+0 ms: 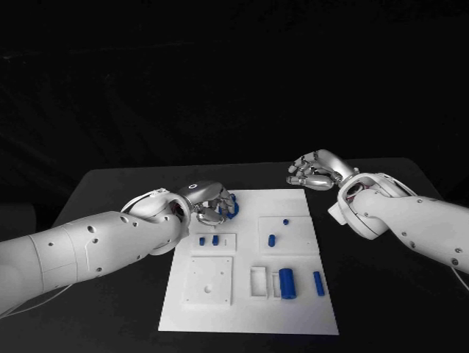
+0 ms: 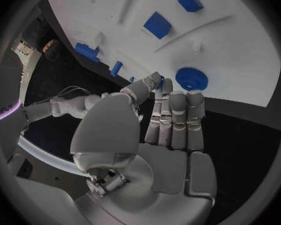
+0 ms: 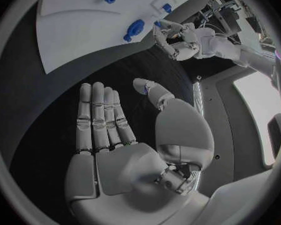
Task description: Assemble the parts on the task board
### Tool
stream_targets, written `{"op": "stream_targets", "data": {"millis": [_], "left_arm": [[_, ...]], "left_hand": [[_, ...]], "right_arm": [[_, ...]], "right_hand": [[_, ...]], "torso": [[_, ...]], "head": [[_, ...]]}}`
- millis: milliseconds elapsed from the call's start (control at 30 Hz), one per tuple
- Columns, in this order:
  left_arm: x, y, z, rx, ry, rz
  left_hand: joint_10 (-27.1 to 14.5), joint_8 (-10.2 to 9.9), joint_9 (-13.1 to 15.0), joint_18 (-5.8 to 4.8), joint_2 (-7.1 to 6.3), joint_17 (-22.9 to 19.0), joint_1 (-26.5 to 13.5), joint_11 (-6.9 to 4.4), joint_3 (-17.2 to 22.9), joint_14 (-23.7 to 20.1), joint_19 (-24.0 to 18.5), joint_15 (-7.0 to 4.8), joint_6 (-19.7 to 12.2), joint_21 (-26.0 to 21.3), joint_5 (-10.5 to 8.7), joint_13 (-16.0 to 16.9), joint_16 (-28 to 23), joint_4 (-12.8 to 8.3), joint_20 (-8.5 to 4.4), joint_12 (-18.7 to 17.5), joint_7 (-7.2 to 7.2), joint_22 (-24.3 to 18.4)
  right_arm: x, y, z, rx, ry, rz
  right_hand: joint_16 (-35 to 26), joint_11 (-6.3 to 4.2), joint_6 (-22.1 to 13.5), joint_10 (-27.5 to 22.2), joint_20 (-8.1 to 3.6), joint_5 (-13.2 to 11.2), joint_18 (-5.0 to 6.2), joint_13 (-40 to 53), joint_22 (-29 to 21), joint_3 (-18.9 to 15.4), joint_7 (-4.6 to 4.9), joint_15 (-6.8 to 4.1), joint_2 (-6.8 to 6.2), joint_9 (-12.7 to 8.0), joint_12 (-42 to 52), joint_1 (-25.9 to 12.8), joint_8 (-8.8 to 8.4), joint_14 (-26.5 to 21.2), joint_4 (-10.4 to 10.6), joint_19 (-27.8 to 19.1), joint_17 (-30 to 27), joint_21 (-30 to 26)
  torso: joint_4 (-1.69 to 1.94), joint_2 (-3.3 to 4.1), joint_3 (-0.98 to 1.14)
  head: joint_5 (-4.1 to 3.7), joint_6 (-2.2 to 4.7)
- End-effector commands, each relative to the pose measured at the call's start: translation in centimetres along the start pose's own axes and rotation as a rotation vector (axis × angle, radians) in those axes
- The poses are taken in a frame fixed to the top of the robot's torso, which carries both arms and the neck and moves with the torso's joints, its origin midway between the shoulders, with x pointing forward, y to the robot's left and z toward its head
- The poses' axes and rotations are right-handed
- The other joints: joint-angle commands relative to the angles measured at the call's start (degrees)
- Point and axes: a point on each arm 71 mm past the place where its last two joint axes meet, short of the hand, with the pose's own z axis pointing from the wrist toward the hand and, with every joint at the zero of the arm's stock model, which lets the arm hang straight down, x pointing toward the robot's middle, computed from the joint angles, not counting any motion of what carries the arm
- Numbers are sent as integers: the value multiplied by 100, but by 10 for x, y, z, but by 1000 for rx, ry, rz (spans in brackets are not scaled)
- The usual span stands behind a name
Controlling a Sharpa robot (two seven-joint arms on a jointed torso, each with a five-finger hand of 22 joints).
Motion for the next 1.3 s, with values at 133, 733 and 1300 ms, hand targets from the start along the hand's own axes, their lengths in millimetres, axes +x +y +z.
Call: {"op": "stream_targets", "data": {"millis": [133, 733, 1300], "left_arm": [[-10, 11, -11, -33, 17, -86], [-12, 35, -31, -84, 56, -84], [10, 41, -31, -94, 75, -69]], "left_hand": [[14, 22, 4, 206, 30, -10, -35, 2, 24, 39, 40, 6, 32, 12, 46, 5, 11, -1, -179, -9, 1, 99], [25, 26, -1, 202, 24, -16, -40, 0, 32, 38, 31, 5, 39, 7, 55, 6, 5, -5, -178, -16, -1, 97], [36, 29, -5, 201, 28, -17, -37, -2, 40, 45, 33, 2, 44, 10, 58, 7, 8, -7, -181, -21, -4, 98]], "right_arm": [[0, 0, 0, -10, 8, -2], [-1, -1, -1, -7, 6, -3], [-2, -2, -2, -7, 5, -3]], "right_hand": [[24, 5, -42, -31, 9, 29, 89, -9, 10, -5, -3, 3, 51, -9, 22, -17, -10, -32, 6, 35, -9, -24], [25, 5, -43, -32, 8, 30, 89, -15, 14, -2, -3, 3, 50, -9, 25, -13, -9, -33, 3, 36, -11, -29], [27, 5, -44, -33, 8, 30, 89, -20, 18, -1, -3, 3, 51, -9, 28, -13, -9, -33, 3, 38, -14, -33]], "torso": [[5, -5, -4], [5, -4, -5], [-5, 3, 2]], "head": [[17, -2], [22, -1], [36, -34]]}}
